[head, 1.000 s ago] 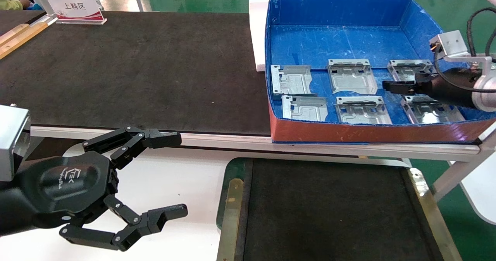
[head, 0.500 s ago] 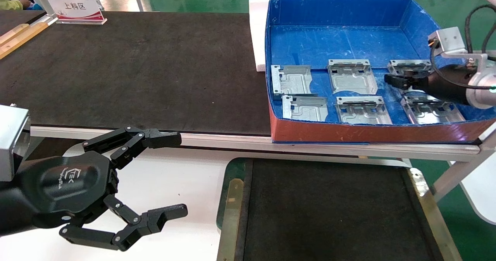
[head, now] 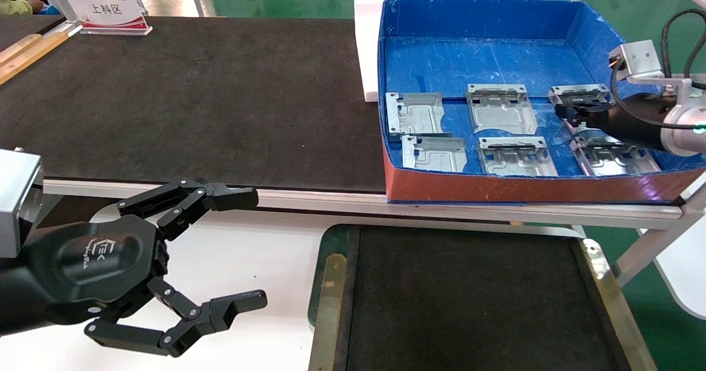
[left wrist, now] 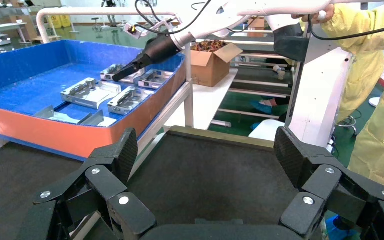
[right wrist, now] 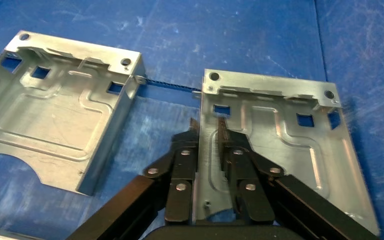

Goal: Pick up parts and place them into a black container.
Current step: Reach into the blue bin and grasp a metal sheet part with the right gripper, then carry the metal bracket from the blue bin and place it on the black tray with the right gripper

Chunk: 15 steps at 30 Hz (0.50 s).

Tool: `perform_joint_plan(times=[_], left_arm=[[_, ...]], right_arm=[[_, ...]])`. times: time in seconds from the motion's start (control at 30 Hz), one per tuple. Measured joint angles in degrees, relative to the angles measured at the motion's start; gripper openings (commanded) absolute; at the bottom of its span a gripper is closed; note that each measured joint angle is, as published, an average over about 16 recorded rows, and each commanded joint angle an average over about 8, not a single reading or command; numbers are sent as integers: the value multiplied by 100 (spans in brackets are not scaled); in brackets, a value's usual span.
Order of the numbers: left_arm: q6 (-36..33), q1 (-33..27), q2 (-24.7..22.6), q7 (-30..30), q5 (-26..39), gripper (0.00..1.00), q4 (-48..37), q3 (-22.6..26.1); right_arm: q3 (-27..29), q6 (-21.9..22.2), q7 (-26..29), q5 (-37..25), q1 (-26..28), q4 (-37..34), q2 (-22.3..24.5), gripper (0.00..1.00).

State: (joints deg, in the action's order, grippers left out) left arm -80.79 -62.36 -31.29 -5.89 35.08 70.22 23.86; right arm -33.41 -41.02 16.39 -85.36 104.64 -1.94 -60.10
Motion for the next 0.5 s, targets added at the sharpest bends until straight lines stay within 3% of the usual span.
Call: perform_joint_plan(times=[0.5], left_arm=[[0,0,0,0,0,100,0,0]], right_arm=[[-5,-8,-28,-7,-31,140,17,0]])
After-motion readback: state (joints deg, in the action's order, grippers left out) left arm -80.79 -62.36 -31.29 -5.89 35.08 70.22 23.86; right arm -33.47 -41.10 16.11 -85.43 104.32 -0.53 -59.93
